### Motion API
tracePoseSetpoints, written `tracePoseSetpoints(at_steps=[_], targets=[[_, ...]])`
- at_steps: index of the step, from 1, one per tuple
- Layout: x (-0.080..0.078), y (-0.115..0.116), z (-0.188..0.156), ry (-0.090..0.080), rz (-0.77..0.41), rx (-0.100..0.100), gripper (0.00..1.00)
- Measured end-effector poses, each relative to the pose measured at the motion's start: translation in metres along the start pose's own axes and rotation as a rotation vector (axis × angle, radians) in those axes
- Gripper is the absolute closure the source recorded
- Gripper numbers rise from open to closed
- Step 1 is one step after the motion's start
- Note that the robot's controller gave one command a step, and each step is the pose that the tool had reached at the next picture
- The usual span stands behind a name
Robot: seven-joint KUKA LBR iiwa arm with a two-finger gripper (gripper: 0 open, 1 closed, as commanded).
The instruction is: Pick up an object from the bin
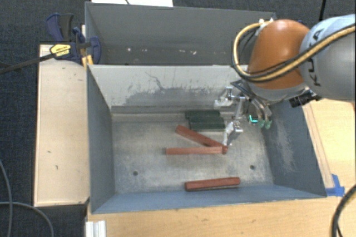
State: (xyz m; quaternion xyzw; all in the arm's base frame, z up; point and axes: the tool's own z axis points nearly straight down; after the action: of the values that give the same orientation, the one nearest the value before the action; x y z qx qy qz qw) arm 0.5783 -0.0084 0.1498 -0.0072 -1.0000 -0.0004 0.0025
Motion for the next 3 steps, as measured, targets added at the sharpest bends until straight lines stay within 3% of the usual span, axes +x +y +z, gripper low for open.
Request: tracePoseSetpoints(at_steps=[1, 2, 3], targets=[[-0.002, 0.0, -0.004, -0.008, 0.0, 0.0, 0.0], [0.015, 0.004, 0.07, -0.019, -0.054, 0.002, 1.0], [0.021, 0.004, 0.073, 0.009, -0.055, 0.001, 0.0]])
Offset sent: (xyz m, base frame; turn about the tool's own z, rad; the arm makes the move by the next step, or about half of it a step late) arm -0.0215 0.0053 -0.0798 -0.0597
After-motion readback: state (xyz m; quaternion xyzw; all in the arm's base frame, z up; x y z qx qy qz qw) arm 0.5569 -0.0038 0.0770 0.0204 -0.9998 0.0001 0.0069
